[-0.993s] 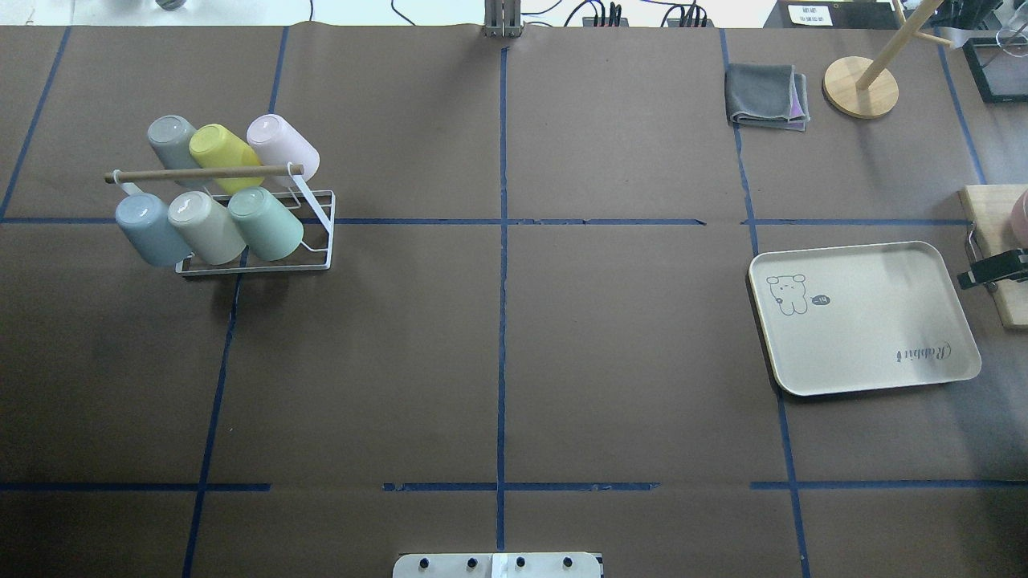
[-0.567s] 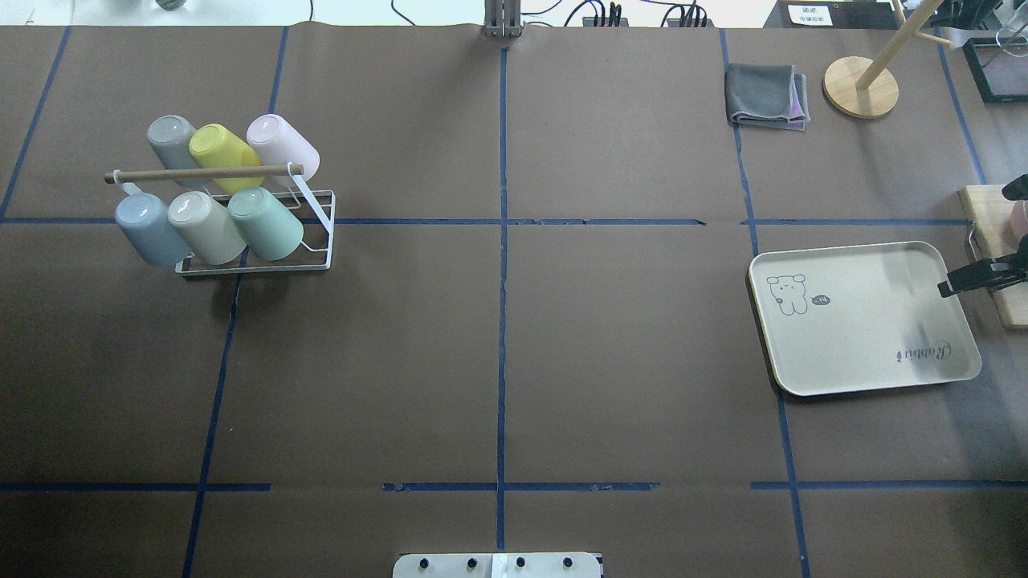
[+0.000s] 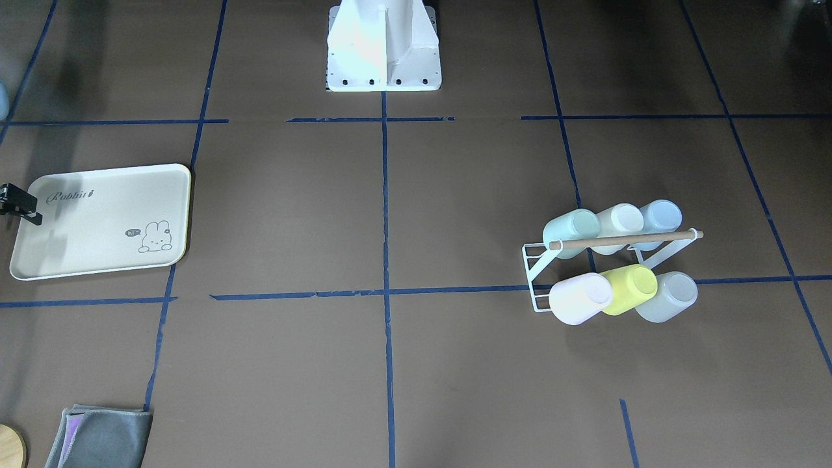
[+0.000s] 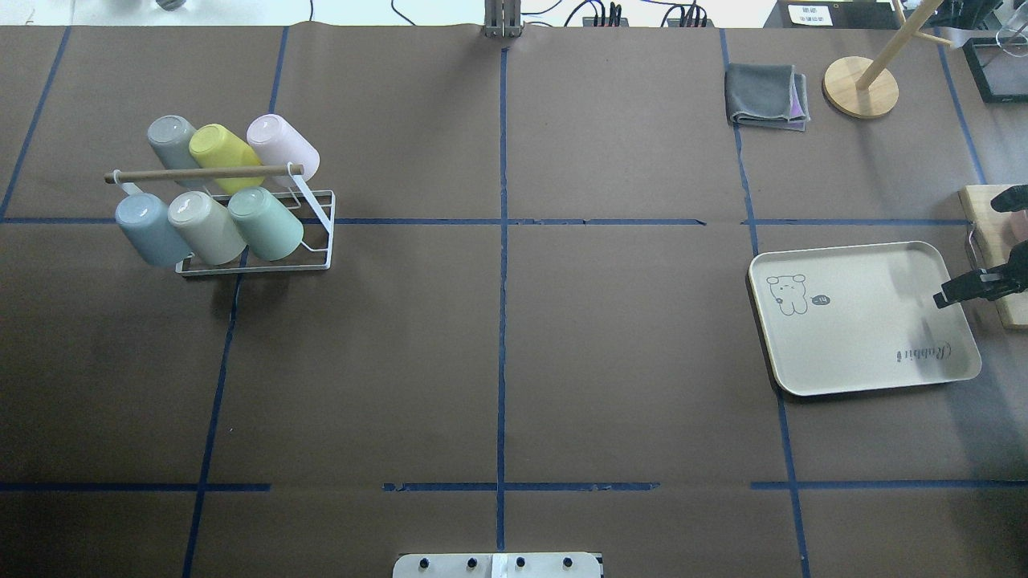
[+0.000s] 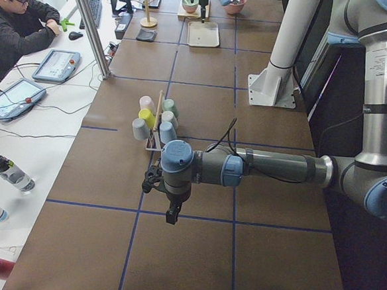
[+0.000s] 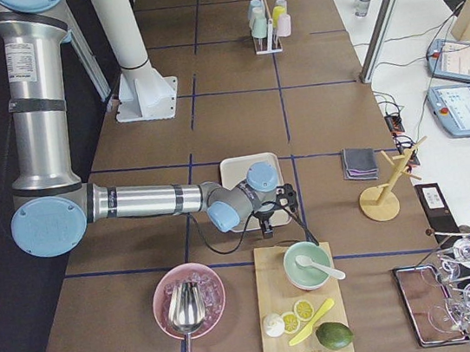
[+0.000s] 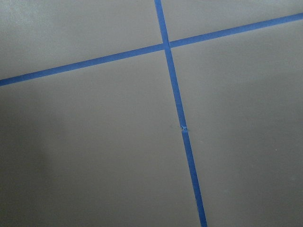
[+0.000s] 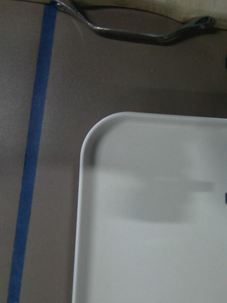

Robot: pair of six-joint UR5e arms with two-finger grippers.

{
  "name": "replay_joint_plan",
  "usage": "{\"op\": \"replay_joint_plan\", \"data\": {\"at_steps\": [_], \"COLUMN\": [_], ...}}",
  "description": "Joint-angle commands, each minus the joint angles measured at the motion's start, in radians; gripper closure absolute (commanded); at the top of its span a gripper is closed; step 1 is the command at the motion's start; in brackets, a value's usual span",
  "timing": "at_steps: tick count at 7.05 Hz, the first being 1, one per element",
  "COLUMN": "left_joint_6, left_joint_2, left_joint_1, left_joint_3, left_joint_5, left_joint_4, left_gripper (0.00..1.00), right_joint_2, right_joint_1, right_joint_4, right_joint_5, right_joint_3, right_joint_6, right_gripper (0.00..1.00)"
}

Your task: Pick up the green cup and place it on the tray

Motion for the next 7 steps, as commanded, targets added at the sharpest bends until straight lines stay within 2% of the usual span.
{"op": "replay_joint_plan", "data": {"at_steps": [1,3,4,6,7], "left_joint_6": [0.0,0.0,0.0,0.0,0.0], "left_joint_2": [0.0,0.0,0.0,0.0,0.0], "left_joint_1": [0.0,0.0,0.0,0.0,0.0], "left_joint_3": [-0.001,-0.001,-0.001,-0.001,-0.001], "left_joint_5": [0.0,0.0,0.0,0.0,0.0], "left_joint_4": [0.0,-0.002,-0.002,-0.002,-0.002], "left_gripper": [0.0,0.0,0.0,0.0,0.0], "right_joint_2": [-0.005,-0.012,-0.011,-0.006,-0.006], "right_joint_1": [0.0,0.0,0.0,-0.002,0.0], "right_joint_4": [0.001,0.114,0.153,0.182,0.183], "right_joint_5": [0.002,0.003,0.005,0.011,0.011], "right_joint_3": [-0.005,-0.074,-0.086,-0.077,-0.08], "right_joint_6": [0.0,0.006,0.049,0.116,0.114], "right_gripper": [0.17,0.22,0.27,0.47,0.48]}}
